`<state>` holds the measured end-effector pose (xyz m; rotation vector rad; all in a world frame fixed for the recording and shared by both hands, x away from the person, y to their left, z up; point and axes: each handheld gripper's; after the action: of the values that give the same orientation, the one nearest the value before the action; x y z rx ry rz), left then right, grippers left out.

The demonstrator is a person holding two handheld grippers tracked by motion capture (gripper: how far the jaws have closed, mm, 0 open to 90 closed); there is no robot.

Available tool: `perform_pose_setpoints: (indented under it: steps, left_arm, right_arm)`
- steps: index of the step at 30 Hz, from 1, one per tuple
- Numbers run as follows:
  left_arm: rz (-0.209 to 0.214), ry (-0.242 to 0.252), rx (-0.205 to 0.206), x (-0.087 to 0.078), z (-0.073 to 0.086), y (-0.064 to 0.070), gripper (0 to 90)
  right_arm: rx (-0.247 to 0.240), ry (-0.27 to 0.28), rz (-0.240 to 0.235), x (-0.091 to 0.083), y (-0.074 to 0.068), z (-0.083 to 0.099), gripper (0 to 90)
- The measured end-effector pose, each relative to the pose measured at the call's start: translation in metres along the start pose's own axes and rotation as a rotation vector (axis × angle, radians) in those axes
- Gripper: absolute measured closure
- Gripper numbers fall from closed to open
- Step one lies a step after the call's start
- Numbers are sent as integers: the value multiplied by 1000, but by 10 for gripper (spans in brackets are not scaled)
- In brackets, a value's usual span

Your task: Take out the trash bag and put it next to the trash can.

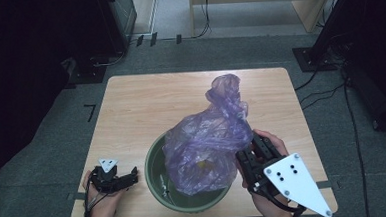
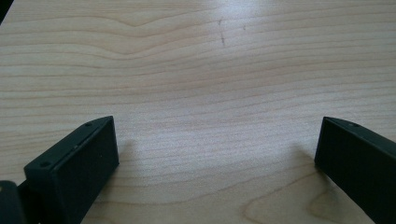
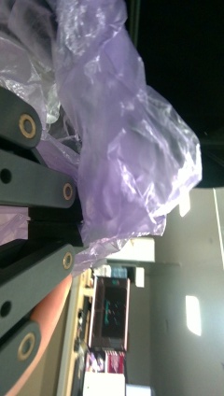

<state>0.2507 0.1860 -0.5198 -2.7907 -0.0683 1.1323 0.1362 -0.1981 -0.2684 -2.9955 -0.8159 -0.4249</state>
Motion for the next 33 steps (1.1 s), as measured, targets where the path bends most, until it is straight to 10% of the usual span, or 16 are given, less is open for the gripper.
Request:
perform_pose_setpoints:
  steps: [19, 27, 33]
  left_arm:
    - [0, 0, 0, 0, 0, 0, 0]
    - [0, 0, 0, 0, 0, 0, 0]
    - [0, 1, 0, 0, 0, 0, 0]
  right_arm:
    - [-115, 159, 299, -29, 45, -38, 900]
    - [-150, 60, 376, -35, 66, -15, 900]
    - [-125, -72, 442, -25, 89, 36, 900]
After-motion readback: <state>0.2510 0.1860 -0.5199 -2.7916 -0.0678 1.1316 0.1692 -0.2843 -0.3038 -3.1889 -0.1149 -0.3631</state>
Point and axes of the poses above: each handheld gripper's, and its own axes: x roughly forward along the jaws, z roughly out of its underside, y roughly to its right, and after that the axes turned 11 degrees about -z, right-handed
